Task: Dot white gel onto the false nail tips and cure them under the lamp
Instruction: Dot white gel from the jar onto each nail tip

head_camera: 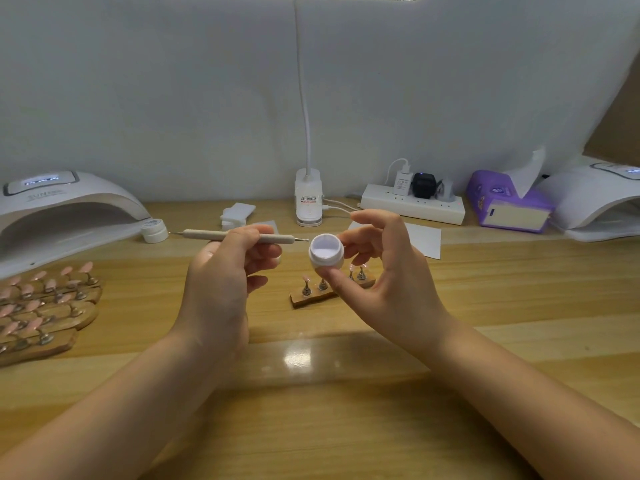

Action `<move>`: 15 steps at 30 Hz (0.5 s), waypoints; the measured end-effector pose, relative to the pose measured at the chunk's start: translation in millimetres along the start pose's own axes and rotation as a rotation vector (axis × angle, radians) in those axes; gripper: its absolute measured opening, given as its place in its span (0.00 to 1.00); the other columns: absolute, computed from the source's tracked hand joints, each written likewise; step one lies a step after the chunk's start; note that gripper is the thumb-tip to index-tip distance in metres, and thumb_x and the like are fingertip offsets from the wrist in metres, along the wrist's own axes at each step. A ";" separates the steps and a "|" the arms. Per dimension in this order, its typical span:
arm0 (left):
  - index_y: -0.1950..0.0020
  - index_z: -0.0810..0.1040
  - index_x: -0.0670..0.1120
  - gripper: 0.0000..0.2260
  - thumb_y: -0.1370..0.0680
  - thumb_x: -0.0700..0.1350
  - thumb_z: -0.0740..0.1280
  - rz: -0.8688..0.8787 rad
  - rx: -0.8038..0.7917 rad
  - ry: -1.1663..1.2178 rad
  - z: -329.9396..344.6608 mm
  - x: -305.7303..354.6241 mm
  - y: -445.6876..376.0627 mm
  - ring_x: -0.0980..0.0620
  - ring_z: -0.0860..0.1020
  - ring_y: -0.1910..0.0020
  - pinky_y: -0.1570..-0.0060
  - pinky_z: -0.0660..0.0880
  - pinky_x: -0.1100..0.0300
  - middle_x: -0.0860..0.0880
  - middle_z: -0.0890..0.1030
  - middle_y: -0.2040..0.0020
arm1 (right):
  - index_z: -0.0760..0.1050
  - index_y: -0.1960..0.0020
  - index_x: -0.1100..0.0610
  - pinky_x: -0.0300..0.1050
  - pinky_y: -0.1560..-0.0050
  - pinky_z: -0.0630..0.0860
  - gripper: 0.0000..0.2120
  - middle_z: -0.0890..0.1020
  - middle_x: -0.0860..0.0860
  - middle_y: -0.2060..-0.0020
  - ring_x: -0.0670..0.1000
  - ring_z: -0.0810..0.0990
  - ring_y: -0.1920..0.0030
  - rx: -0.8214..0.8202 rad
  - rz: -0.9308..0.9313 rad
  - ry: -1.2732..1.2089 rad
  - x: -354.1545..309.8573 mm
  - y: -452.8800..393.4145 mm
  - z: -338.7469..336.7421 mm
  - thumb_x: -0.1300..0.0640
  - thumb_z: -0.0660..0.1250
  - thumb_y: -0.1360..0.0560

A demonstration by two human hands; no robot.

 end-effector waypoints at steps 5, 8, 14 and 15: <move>0.55 0.81 0.49 0.10 0.21 0.45 0.60 -0.023 -0.013 0.047 0.0 -1.1 -0.3 0.55 0.79 0.62 0.60 0.70 0.57 0.51 0.82 0.64 | 0.64 0.35 0.61 0.40 0.55 0.77 0.32 0.81 0.49 0.52 0.44 0.78 0.55 -0.009 -0.004 0.011 1.4 0.2 1.3 0.54 0.77 0.31; 0.59 0.82 0.50 0.12 0.21 0.46 0.61 -0.087 -0.031 0.106 1.6 -1.1 -1.9 0.56 0.79 0.66 0.61 0.69 0.57 0.52 0.81 0.66 | 0.65 0.36 0.61 0.39 0.56 0.77 0.31 0.80 0.48 0.53 0.44 0.78 0.55 0.001 0.003 0.008 3.9 -0.4 -0.3 0.54 0.77 0.31; 0.67 0.83 0.51 0.15 0.23 0.54 0.66 -0.252 -0.070 0.192 3.5 -2.4 -3.1 0.58 0.77 0.71 0.64 0.69 0.60 0.55 0.80 0.69 | 0.64 0.36 0.56 0.37 0.56 0.77 0.32 0.81 0.48 0.53 0.43 0.79 0.55 0.058 0.108 -0.015 17.5 -5.3 -8.0 0.51 0.78 0.33; 0.68 0.83 0.51 0.15 0.23 0.54 0.66 -0.265 -0.065 0.200 3.3 -2.6 -3.3 0.58 0.77 0.71 0.64 0.69 0.60 0.55 0.80 0.69 | 0.64 0.37 0.54 0.37 0.56 0.77 0.32 0.81 0.47 0.54 0.43 0.80 0.55 0.075 0.130 -0.021 20.7 -6.4 -9.8 0.50 0.78 0.34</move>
Point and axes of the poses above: each hand's wrist, its own y-axis away from the middle knuckle, its own z-axis out of the palm, x = y × z, the point moved 3 cm from there along -y, towards the middle knuckle
